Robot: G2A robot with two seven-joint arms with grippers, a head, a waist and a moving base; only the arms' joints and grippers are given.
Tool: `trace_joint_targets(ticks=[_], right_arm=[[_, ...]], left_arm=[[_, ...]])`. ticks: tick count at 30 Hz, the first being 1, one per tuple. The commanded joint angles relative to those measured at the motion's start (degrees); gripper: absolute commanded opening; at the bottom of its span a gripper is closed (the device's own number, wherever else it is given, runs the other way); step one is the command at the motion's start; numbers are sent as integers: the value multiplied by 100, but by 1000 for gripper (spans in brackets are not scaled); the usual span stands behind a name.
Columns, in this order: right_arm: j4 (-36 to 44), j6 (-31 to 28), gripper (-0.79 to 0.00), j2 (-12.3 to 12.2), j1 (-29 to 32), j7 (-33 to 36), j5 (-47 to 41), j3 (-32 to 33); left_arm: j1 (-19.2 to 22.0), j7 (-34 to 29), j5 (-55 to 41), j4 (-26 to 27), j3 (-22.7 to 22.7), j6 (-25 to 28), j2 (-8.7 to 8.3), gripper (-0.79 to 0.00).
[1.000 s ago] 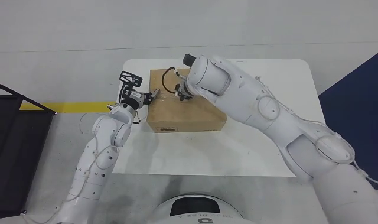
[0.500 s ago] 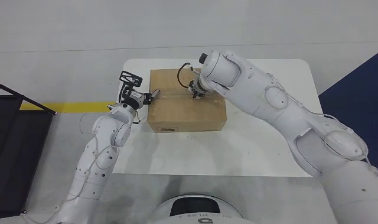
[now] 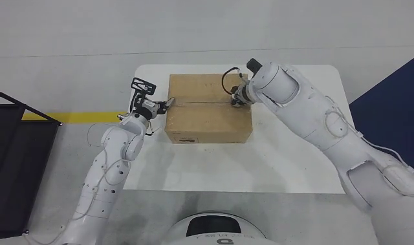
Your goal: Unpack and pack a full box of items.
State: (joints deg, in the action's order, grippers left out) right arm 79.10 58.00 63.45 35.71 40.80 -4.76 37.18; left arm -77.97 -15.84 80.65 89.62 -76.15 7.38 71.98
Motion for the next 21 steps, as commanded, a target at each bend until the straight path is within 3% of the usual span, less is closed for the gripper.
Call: trace_joint_targets(ticks=[1,10,21], right_arm=[[385,0,-785,-153,296,-130,41,285],[1172,0,-785,-615,1308,-429,153,1221],[1846,0,-785,-778,2419,-1844,-679,2277]], left_arm=[[0,0,0,0,0,0,0,0],[0,0,0,0,0,0,0,0],[0,0,0,0,0,0,0,0]])
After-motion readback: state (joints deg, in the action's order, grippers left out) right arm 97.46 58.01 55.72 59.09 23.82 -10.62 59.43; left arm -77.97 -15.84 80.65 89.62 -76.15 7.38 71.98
